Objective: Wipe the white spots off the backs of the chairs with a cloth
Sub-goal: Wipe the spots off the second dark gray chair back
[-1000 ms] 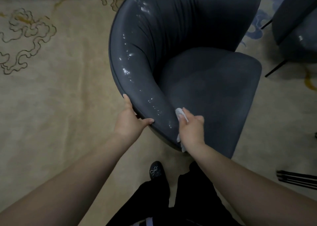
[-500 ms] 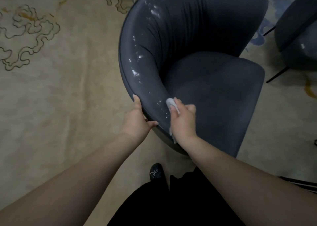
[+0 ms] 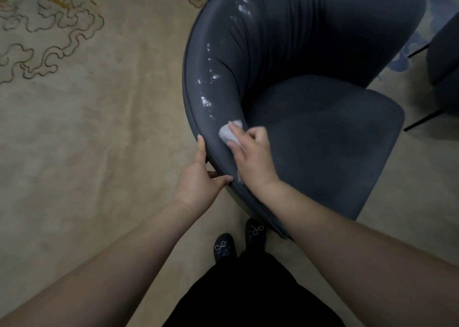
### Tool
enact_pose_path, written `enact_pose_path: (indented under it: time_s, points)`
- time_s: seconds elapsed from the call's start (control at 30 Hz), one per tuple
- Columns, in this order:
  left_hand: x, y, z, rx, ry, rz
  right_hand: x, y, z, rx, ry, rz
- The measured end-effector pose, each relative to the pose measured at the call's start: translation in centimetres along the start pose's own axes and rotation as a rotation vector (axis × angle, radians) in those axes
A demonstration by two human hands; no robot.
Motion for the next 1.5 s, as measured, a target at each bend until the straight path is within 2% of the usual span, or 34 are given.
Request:
enact_pose_path:
  time_s: [0.07,0.17,0.27,0.4,0.5,0.57,0.7,0.83,0.93,1.03,1.2,1.43,1.5]
  points:
    - [0.1,0.2,-0.2,-0.03,-0.007,-0.002,1.7,0.8,-0.1,0.087,0.015,0.073]
    - [0.8,0.6,-1.0,-0.046,-0.004,-0.018,-0.7,2.6,-1.8,0.113,0.026,0.132]
    - [1.6,0.9,-1.4,-0.042,0.015,-0.039,-3.5,2.0,-2.3,0.096,-0.045,-0.004]
    - [1.4,1.1,-0.9,-0.053,0.024,-0.066,1.2,0.3,-0.3,0.027,-0.17,-0.163]
    - [1.3,1.2,-0.8,-0.071,0.038,-0.084,4.3,1.1,-0.3,0.079,-0.114,-0.048]
    - [1.2,1.2,-0.7,-0.082,0.056,-0.095,2.7,2.0,-1.2,0.104,-0.092,-0.013]
    - [1.6,1.2,-0.4,-0.115,0.168,-0.125,-0.8,1.9,-1.6,0.099,-0.167,-0.143]
    - [2.9,1.3,-0.3,-0.284,0.265,-0.171,5.1,0.2,0.3,0.039,-0.14,-0.178]
    - [4.9,1.4,-0.9,-0.341,0.378,-0.222,9.3,-0.5,1.6,0.063,-0.09,-0.189]
    - [7.6,1.9,-1.1,-0.392,0.433,-0.309,8.7,0.2,1.6,0.106,-0.026,-0.179]
    - [8.2,2.0,-0.3,-0.285,0.625,-0.365,7.0,1.8,1.3,0.172,-0.002,-0.097]
    - [8.3,1.6,0.0,-0.292,0.682,-0.328,14.8,-1.0,3.2,0.035,0.02,-0.2]
    - [8.3,1.6,0.0,-0.294,0.683,-0.316,14.0,-1.1,3.2,0.012,-0.032,-0.293]
Point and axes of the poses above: each hand's wrist, its own x-axis towards the middle knuckle, its own z-axis out of the palm, y = z × x, the point moved 3 cm from there along x, towards the middle knuckle, and after that the axes turned 8 degrees about x, right-handed, at the moved point
